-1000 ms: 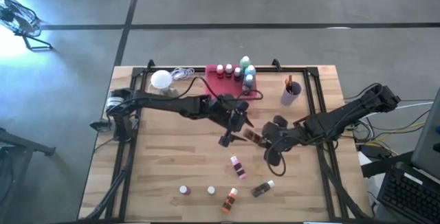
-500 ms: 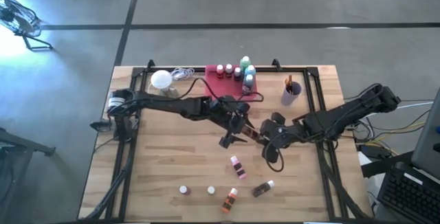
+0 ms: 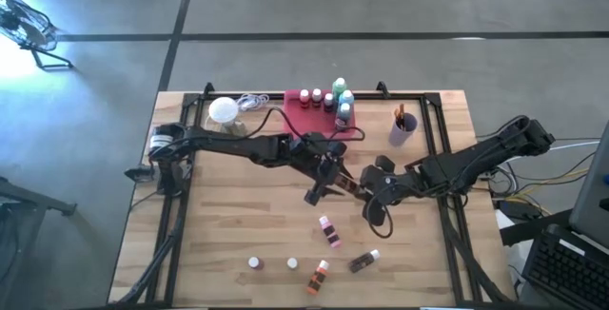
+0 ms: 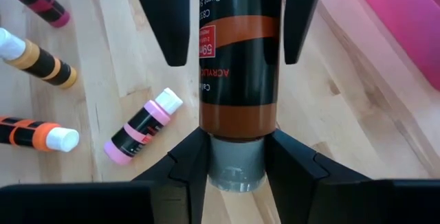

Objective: Pick & Place Paint Supplies
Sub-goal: Put the brown black paint bottle into the pink bin

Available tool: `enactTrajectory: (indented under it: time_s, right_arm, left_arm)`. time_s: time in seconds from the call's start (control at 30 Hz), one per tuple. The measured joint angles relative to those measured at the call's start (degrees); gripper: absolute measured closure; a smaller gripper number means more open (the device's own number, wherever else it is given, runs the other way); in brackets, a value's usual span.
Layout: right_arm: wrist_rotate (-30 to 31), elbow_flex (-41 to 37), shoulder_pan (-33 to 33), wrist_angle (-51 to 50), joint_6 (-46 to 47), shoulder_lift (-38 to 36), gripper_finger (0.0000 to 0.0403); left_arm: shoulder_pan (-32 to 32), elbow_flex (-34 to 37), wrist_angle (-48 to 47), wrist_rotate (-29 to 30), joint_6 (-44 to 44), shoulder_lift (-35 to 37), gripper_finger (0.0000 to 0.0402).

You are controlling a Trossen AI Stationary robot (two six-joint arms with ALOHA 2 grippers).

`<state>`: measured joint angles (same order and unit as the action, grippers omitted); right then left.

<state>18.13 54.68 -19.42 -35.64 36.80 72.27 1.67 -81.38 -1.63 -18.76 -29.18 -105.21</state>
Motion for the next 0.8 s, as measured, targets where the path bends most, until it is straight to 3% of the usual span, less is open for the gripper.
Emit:
enactTrajectory:
  time_s: [0.43,0.8]
  right_arm:
    - [-0.2,0.0,-0.1,0.2,-0.5,0.0,0.0287]
    - [-0.2,0.0,-0.1,0.4,-0.8,0.0,0.0277]
  left_arm:
    - [0.0,0.0,0.1,0.1,0.0,0.0,0.0254]
    - [0.0,0.0,0.1,0.0,0.4,0.0,0.0264]
